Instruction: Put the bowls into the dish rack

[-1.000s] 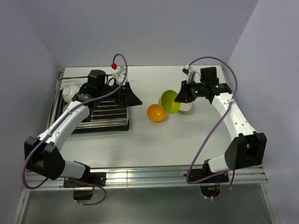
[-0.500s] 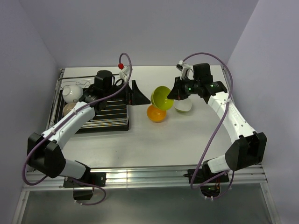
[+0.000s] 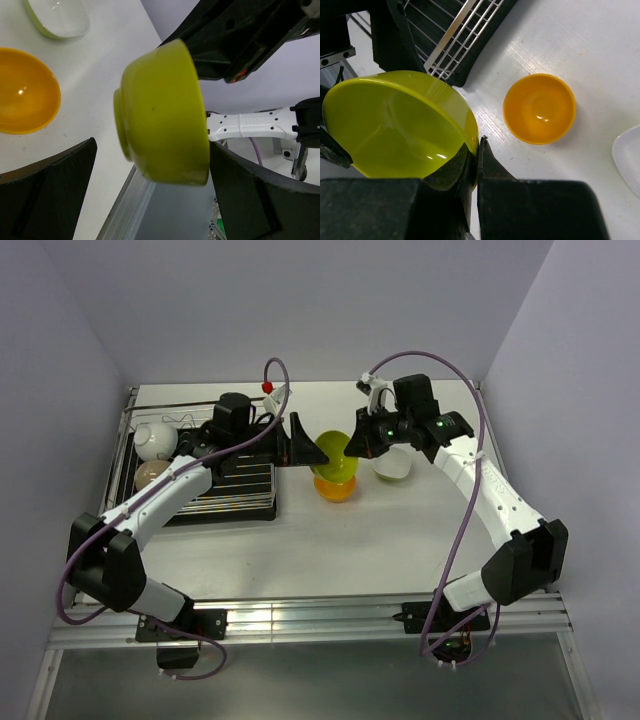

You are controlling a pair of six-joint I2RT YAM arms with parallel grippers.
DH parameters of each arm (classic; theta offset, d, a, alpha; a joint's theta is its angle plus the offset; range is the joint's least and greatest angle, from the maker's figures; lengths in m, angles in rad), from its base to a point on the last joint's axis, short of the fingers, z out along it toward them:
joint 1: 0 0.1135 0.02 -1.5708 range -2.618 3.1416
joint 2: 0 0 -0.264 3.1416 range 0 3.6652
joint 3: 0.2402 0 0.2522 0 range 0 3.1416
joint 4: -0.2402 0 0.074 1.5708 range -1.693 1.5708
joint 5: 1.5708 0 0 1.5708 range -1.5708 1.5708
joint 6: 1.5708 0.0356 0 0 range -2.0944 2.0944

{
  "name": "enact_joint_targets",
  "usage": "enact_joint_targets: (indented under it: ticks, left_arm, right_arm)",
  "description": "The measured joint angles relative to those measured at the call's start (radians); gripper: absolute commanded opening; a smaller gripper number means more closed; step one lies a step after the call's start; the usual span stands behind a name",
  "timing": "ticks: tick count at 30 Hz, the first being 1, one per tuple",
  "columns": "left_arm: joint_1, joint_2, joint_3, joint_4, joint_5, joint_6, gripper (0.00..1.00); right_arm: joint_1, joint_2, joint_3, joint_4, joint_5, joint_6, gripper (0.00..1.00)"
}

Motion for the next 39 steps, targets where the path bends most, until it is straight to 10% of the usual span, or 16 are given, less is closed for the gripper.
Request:
enact_joint_targets:
  ticks: [16, 22, 23, 30, 39]
  left_arm:
    - [-0.005, 0.001, -0.044, 0.112, 0.041, -0.072, 0.67]
    - [-0.003, -0.008, -0.068, 0.130, 0.046, -0.100, 0.31]
    - [-0.004, -0.008, -0.071, 0.134, 0.046, -0.102, 0.11]
    - [0.014, -0.034, -0.097, 0.129, 0.048, -0.094, 0.00]
    - [0.165, -0.111, -0.098, -0.074, 0.011, 0.114, 0.00]
  right_arm:
    - [0.027, 0.022, 0.014, -0.021, -0.042, -0.043, 0.00]
    - [0.033, 0.020, 0.013, -0.026, -0.036, -0.062, 0.00]
    - [0.034, 0.020, 0.013, -0.029, -0.037, -0.062, 0.00]
    - [0.040, 0.021, 0.014, -0.045, -0.059, -0.063, 0.60]
    - [0.041, 0.020, 0.027, -0.072, -0.068, -0.069, 0.70]
